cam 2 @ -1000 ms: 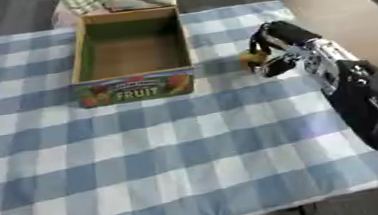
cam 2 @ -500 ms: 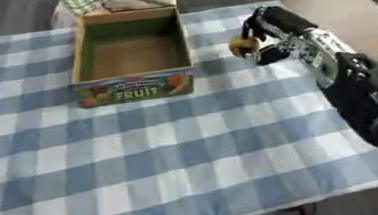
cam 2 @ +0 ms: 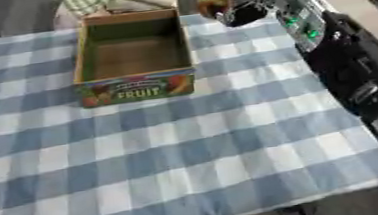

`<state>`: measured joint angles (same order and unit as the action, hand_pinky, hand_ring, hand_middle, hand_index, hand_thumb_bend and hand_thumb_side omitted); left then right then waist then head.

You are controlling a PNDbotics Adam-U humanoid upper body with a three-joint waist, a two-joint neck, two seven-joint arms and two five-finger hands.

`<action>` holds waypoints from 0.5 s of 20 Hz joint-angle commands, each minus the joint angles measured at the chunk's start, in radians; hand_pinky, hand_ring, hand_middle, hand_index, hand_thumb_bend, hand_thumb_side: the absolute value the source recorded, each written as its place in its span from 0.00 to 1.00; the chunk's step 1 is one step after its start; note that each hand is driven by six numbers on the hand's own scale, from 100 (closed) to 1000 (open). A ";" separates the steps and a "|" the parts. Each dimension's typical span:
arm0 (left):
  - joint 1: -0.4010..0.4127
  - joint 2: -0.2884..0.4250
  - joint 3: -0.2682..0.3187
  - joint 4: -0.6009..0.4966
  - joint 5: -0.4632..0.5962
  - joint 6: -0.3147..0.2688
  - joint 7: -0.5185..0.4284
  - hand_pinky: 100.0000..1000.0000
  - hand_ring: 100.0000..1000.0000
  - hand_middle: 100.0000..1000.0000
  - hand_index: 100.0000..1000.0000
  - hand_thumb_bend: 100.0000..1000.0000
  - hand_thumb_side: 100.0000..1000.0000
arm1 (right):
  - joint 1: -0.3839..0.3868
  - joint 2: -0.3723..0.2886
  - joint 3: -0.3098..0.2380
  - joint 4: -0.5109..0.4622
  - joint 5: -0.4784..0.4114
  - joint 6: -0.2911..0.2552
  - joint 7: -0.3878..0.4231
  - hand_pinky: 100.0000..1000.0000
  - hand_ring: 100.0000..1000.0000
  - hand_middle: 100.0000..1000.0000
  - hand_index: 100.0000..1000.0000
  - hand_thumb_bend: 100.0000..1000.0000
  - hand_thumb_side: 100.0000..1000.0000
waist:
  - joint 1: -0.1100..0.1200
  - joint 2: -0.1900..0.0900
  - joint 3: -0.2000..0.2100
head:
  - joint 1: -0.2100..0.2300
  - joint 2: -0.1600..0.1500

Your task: Pick up objects on the table and place them in the box.

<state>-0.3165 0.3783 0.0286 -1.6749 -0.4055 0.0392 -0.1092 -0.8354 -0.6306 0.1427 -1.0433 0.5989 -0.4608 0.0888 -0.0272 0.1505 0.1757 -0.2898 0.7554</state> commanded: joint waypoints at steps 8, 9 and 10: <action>-0.022 0.008 -0.011 -0.013 0.007 -0.008 -0.014 0.72 0.51 0.44 0.59 0.50 0.08 | -0.119 0.123 -0.001 0.149 0.089 -0.031 0.015 0.63 0.47 0.17 0.35 0.00 0.00 | 0.006 -0.007 0.037 | -0.041 -0.008; -0.023 0.007 -0.011 -0.013 0.007 -0.008 -0.015 0.72 0.51 0.44 0.59 0.49 0.08 | -0.126 0.135 0.000 0.160 0.097 -0.035 0.016 0.64 0.47 0.18 0.36 0.00 0.00 | 0.006 -0.006 0.041 | -0.045 -0.009; -0.024 0.006 -0.013 -0.012 0.008 -0.009 -0.016 0.72 0.51 0.44 0.59 0.49 0.08 | -0.133 0.147 0.003 0.168 0.106 -0.040 0.017 0.64 0.48 0.20 0.38 0.00 0.00 | 0.006 -0.004 0.045 | -0.049 -0.009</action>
<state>-0.3259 0.3718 0.0147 -1.6749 -0.4041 0.0326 -0.1207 -0.9403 -0.4784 0.1487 -0.8771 0.6897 -0.4929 0.1067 -0.0261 0.1612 0.2215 -0.3314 0.7542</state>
